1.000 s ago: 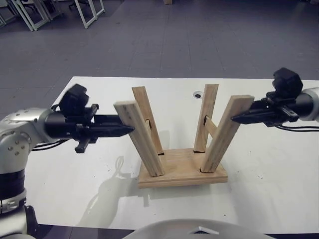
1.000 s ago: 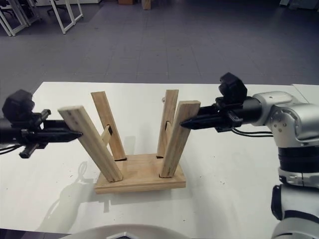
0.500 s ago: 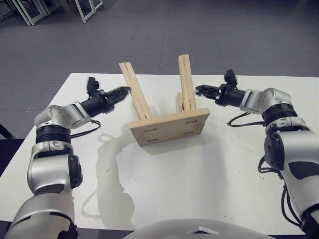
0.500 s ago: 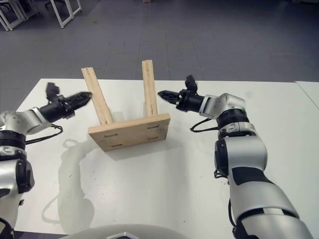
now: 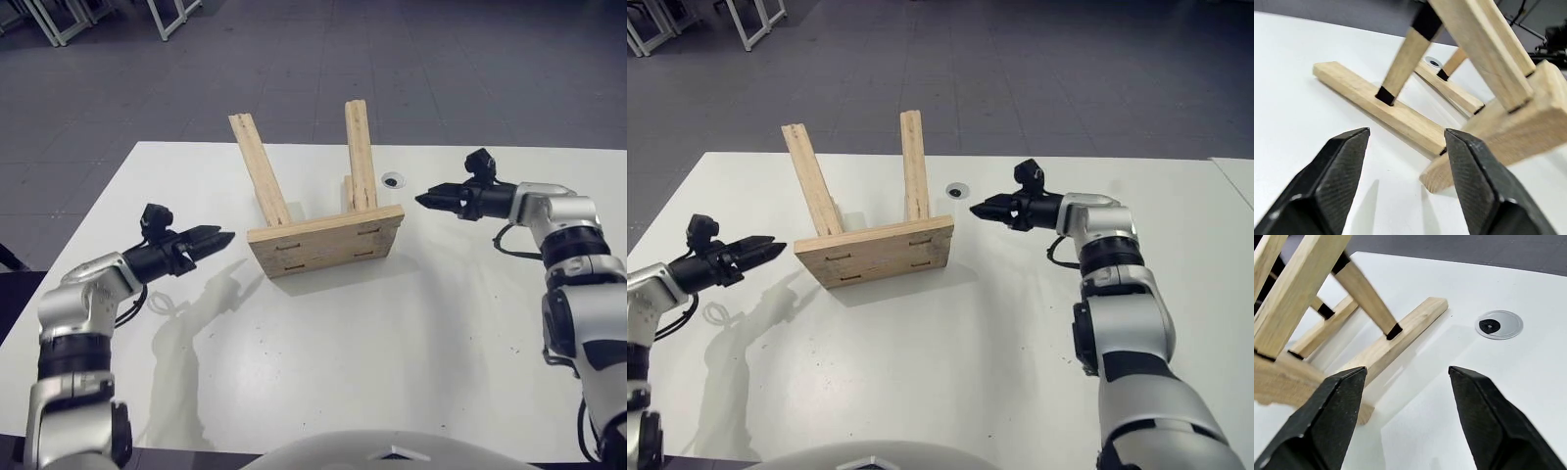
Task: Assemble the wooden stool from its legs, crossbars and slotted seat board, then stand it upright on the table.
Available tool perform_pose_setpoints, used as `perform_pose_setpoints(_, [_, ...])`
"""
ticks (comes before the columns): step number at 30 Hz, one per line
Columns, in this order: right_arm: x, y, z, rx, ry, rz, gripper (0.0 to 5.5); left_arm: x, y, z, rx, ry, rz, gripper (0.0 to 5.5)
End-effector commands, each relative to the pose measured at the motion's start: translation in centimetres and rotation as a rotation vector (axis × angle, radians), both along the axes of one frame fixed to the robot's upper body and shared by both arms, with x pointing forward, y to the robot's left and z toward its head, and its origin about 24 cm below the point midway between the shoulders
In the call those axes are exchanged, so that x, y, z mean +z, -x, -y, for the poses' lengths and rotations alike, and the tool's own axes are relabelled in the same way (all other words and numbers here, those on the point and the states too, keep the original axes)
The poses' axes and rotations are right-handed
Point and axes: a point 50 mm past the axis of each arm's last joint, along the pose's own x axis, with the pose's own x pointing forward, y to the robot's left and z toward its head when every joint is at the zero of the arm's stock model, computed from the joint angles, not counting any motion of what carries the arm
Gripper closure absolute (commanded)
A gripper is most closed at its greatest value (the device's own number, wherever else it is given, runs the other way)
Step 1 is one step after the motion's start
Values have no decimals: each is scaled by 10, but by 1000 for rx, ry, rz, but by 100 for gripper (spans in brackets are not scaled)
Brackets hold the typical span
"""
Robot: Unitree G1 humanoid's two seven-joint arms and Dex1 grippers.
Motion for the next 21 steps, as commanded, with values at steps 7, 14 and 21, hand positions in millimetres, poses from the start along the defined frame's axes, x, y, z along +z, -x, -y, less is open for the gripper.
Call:
perform_pose_setpoints(7, [-15, 37, -7, 404, 182, 48, 183, -5, 13, 25, -241, -189, 73, 217])
perform_pose_setpoints(14, [-25, 22, -33, 388, 156, 98, 183, -16, -5, 27, -255, -238, 68, 217])
perform_pose_setpoints(21, [-28, 7, -57, 368, 157, 152, 183, -19, -19, 29, -290, -250, 63, 217])
